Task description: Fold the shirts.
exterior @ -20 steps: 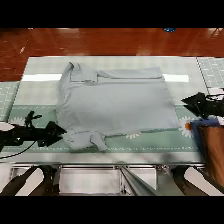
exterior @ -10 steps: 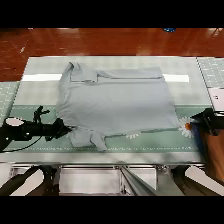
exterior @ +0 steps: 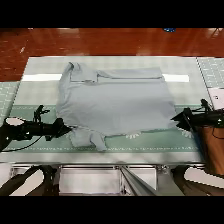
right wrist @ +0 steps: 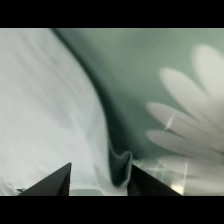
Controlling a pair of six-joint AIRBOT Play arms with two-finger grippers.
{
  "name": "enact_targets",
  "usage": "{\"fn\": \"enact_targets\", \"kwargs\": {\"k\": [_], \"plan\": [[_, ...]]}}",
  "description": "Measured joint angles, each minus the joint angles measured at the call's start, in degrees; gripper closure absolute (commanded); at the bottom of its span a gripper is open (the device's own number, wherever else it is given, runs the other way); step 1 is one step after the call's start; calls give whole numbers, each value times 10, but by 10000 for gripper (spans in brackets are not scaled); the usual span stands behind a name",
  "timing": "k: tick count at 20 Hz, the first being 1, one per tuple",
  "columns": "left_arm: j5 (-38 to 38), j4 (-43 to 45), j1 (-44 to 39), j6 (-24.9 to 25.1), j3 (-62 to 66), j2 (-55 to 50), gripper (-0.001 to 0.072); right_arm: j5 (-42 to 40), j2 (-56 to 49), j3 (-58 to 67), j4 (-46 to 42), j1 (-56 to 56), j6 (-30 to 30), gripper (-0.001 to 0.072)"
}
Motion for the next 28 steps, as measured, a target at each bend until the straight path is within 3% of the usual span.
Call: {"fn": "enact_targets", "kwargs": {"k": [1, 2, 5, 8, 14, 17, 21, 28], "plan": [[0, -2, 0, 0, 1, 0, 690, -16, -6, 5, 7, 15, -3, 617], [1, -2, 0, 1, 5, 0, 690, -36, -12, 14, 10, 32, -8, 683], [1, -8, 0, 2, 50, 3, 690, -34, -18, 77, 54, 81, -31, 684], [-8, -49, 0, 8, 163, 12, 690, -4, -21, 223, 70, 129, -30, 684], [-2, -114, 9, 28, 527, 21, 691, 23, -20, 623, 2, 176, 44, 683], [0, -119, 29, 28, 685, 31, 691, 36, 17, 744, -21, 163, 73, 683], [-26, -88, 52, 22, 781, 84, 691, 68, 112, 783, -57, 138, 77, 683], [-98, 142, 62, -42, 815, 246, 691, 113, 288, 733, -101, 124, 76, 683]]}}
